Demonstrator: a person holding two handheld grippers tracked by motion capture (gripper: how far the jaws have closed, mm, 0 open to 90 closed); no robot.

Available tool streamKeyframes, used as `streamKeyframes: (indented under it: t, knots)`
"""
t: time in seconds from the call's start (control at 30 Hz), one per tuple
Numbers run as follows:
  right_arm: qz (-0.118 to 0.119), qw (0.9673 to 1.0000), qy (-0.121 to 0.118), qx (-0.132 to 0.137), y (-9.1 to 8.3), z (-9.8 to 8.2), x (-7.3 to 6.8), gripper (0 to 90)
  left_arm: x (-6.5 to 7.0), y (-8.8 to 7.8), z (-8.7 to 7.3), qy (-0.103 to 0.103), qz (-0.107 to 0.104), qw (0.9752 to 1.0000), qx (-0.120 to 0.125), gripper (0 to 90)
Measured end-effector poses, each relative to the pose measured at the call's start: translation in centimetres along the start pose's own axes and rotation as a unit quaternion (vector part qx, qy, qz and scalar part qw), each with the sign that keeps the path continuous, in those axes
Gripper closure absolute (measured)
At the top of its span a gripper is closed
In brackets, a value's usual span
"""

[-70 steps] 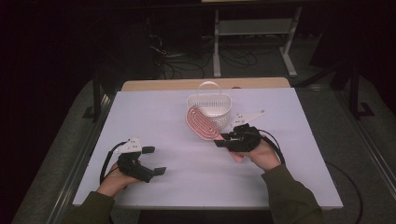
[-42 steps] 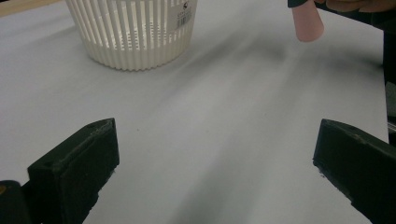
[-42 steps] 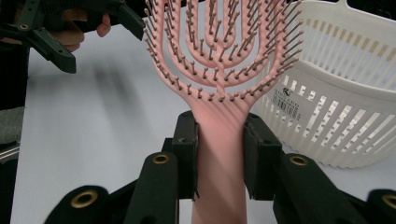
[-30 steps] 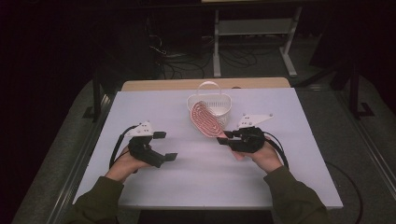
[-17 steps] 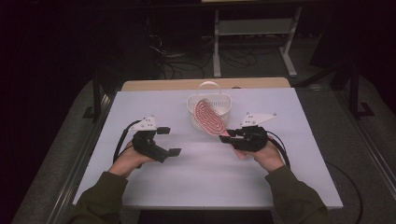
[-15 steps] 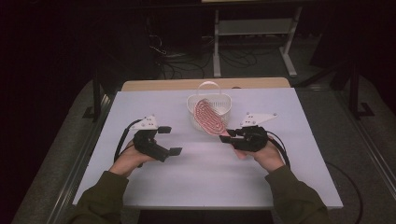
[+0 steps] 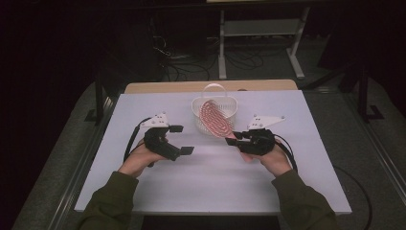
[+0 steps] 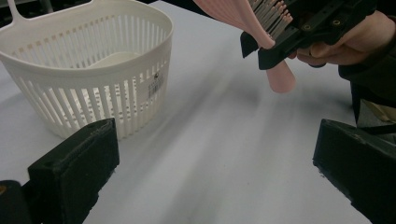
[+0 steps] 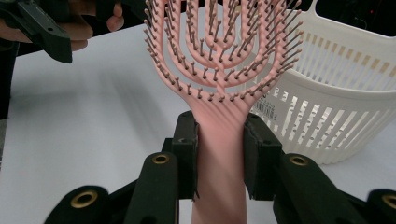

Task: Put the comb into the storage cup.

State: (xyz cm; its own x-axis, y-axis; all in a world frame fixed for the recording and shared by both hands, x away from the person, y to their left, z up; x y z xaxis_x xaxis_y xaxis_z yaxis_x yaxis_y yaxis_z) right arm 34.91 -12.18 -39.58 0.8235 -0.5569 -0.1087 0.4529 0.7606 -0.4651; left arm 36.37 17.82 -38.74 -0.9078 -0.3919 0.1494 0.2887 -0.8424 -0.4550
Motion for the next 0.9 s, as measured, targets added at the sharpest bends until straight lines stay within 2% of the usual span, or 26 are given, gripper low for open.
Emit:
streamKeyframes:
  t: [0.27,0.4,0.67,0.9]
  knots:
    - [-0.006,1.0000,-0.002,0.005,-0.1,0.1,0.0,68.8,-0.2,0.7,0.5,-0.005,-0.007,0.9998,0.017,0.2]
    - [-0.008,1.0000,-0.002,0.005,0.0,0.1,-0.1,68.8,-0.2,1.0,0.5,-0.009,-0.007,0.9998,0.016,0.2]
    - [-0.005,1.0000,-0.004,0.000,0.7,-0.1,-0.5,68.8,0.0,0.7,0.9,-0.025,-0.003,0.9991,0.034,0.1]
    - [0.002,0.9999,-0.010,-0.005,1.3,-0.2,-1.2,68.8,0.4,1.0,1.2,-0.027,-0.002,0.9992,0.031,0.1]
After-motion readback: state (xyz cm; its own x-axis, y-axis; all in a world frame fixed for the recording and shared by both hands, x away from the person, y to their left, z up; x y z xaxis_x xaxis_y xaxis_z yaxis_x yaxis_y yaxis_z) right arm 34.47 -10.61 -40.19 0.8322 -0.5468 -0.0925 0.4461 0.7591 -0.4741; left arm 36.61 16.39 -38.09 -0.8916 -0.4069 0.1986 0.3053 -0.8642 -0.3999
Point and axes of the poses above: each handheld gripper's, and its own axes: y roughly forward along the jaws, z roughly out of its top, x roughly to its right, the point moved 2 cm from there along y, roughly forward along the jaws, and after that the axes turned 1 degree about y, right-handed, at the moved point
